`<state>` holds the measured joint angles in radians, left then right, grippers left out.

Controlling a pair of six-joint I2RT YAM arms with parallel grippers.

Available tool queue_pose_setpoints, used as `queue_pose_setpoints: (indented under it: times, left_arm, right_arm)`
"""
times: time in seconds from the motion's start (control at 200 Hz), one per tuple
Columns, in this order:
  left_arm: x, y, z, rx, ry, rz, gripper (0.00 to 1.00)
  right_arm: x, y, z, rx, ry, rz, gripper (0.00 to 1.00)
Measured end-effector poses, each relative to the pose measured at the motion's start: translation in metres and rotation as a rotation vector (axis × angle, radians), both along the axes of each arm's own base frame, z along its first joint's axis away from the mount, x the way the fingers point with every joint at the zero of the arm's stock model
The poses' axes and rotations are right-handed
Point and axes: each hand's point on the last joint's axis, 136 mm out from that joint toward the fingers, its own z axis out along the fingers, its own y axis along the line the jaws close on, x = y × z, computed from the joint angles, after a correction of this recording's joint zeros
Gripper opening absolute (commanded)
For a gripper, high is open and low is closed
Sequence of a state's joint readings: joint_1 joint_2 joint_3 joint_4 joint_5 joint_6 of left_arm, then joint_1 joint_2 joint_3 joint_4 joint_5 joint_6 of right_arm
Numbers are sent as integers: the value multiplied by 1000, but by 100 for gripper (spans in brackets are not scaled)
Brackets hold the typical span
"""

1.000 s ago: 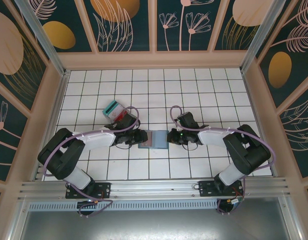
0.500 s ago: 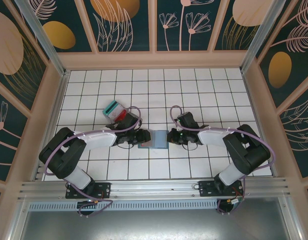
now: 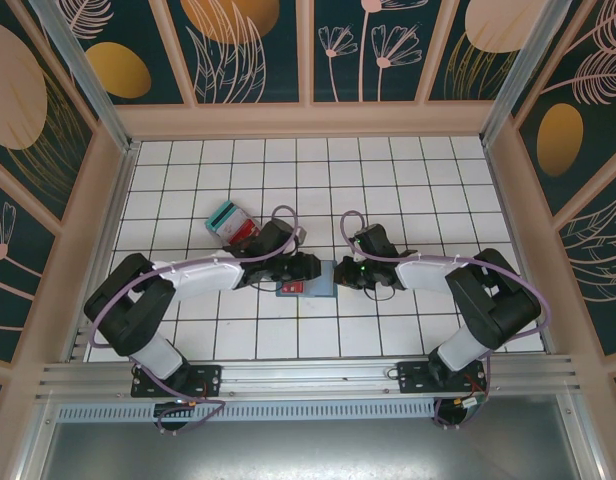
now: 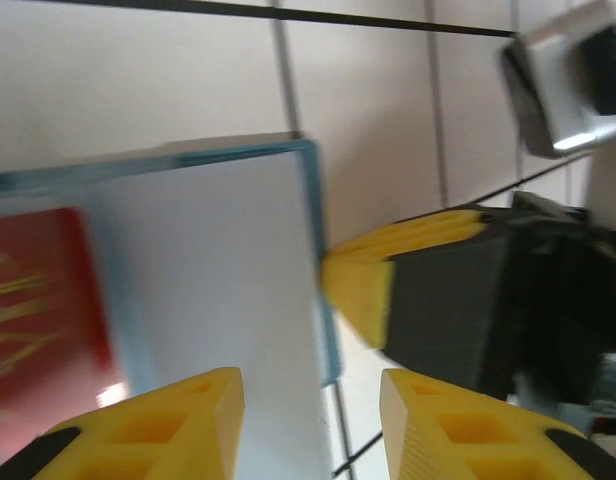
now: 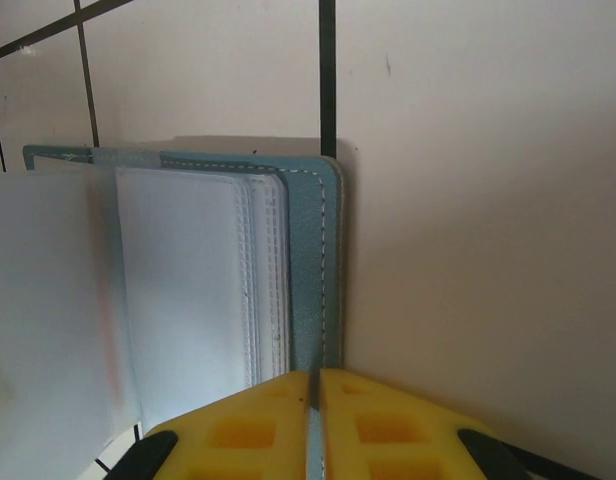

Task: Take the credit cards out of the card holder

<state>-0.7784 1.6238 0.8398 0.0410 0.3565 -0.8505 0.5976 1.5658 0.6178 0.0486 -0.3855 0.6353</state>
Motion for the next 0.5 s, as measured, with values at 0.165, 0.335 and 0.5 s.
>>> queue_pose_setpoints:
  times: [0.165,0.335,0.5]
  left_arm:
    - [-3,-5,2,-4,-6,-17,40]
    - [0,5,0,52,-31,4,35]
    - [1,10,5,68,-60,9,35]
  right_arm:
    - [1,-4,5,-6,-24,-16,16]
    - [8,-5,22,9,-79,-34,16]
    - [12,-8,32,14,-107,-49,16]
